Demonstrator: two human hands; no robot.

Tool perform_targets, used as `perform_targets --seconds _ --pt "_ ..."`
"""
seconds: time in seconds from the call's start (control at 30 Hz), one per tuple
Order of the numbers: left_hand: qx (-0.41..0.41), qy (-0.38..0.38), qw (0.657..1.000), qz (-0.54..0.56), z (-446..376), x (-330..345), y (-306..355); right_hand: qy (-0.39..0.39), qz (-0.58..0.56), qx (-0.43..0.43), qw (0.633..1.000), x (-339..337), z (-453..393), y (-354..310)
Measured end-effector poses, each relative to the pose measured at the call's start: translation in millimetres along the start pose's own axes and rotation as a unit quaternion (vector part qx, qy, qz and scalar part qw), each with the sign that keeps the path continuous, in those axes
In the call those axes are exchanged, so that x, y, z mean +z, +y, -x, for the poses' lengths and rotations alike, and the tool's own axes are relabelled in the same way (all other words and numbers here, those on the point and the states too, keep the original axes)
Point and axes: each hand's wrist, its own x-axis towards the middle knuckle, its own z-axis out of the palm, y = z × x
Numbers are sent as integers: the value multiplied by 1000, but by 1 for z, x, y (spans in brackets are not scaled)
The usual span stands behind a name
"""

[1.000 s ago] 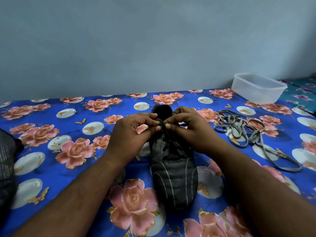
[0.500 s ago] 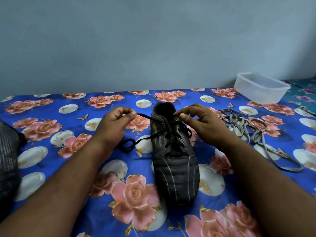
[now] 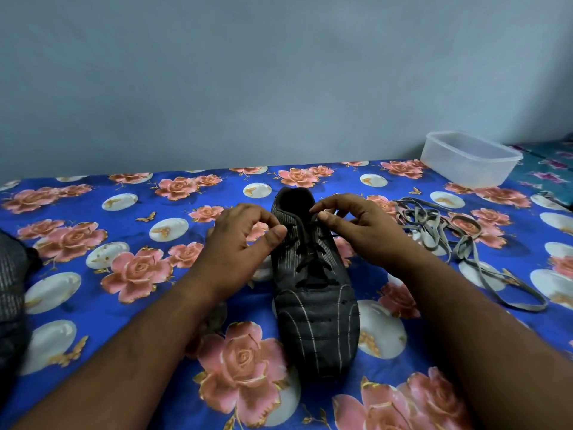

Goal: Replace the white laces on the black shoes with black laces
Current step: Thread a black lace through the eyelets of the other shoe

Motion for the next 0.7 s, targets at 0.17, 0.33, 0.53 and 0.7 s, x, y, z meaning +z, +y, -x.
perform_targets --seconds 0.17,0.33,0.53,0.7 --pt "-2 29 1000 1 -3 -4 0 -10 -11 8 1000 -1 1 -3" --pt "-121 199 972 -21 -11 -33 -27 -20 -20 1 1000 -4 2 -7" --pt "-241 275 931 7 -9 -48 -49 -19 -26 12 999 -5 4 -11" --pt "-105 161 976 -97 -7 -21 -8 -20 -7 13 1000 -6 5 -12"
